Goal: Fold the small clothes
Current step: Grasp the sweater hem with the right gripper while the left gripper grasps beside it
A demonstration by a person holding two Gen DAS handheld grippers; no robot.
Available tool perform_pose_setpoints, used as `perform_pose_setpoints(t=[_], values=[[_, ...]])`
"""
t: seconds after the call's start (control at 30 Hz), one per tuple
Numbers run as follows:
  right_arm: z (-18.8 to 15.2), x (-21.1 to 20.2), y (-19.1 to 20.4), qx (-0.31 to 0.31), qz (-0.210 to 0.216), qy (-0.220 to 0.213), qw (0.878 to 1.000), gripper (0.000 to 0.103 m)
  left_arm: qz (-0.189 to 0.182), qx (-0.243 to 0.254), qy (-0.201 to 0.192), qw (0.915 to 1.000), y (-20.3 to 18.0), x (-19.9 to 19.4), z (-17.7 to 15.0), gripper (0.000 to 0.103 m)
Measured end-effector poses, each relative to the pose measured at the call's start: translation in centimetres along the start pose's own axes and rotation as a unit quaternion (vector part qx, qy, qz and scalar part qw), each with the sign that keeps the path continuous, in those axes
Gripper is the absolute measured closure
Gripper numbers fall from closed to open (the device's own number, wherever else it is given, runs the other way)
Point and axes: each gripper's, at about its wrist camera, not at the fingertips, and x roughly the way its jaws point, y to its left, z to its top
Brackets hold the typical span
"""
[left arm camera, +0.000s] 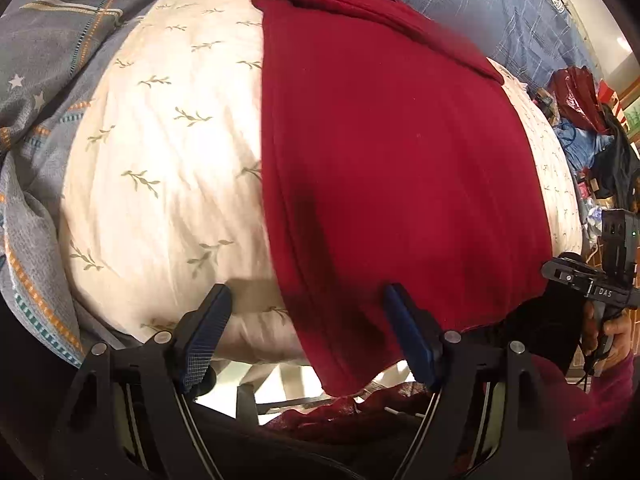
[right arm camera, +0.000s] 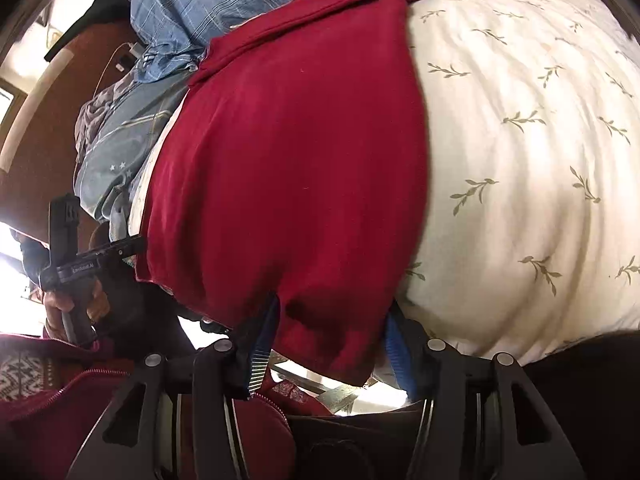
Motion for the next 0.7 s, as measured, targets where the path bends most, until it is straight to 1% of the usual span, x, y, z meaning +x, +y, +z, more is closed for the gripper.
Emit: perform_pose_setpoints(t=[0.07,0.17,0.3,0.47,0.57,0.63,0.67,0.7], values=[[0.0,0.2,0.8,-0.012,-0.003,0.003,1.000,0.053,-0.007,0.002,0.006,1.0000,-0.3,0.2,-0.1,0.024],[0.2,0.5,1.9,-0.035,-0.004,0.004,0.999,0.057,-0.008,0.008,0.009,0.9999,-0.6,0.3,-0.2,0.024],[0.7,1.0,1.9,-0.032,0.009,0.008,0.999,0.058,-0.006,0.010,0.011,0.9999,-0.7,0.5,0.0,0.024],[0.8,1.2,1.6,-0.027,0.027,0.006,0.999,0.046,0.001,0.016,0.010,0.9998,-1.0,0.8,0.2,0.024],[0.6,1.3,2.3,-0.040,0.015,0.007,0.999,0.046,-0.001,0.013,0.010,0.9999,-0.7,0.7,0.1,0.024],[0.7,1.1,2.5,-0.037,0.012,0.010,0.999,0.052,0.000,0.015,0.010,0.9998,-0.7,0.6,0.1,0.024],[0.8,1.1,2.6,-0.034,0.010,0.011,0.999,0.061,0.000,0.015,0.009,0.9998,-0.7,0.6,0.1,0.025],[0.8,1.0,2.6,-0.035,0.011,0.009,0.999,0.072,-0.001,0.014,0.009,0.9999,-0.6,0.5,0.0,0.026]])
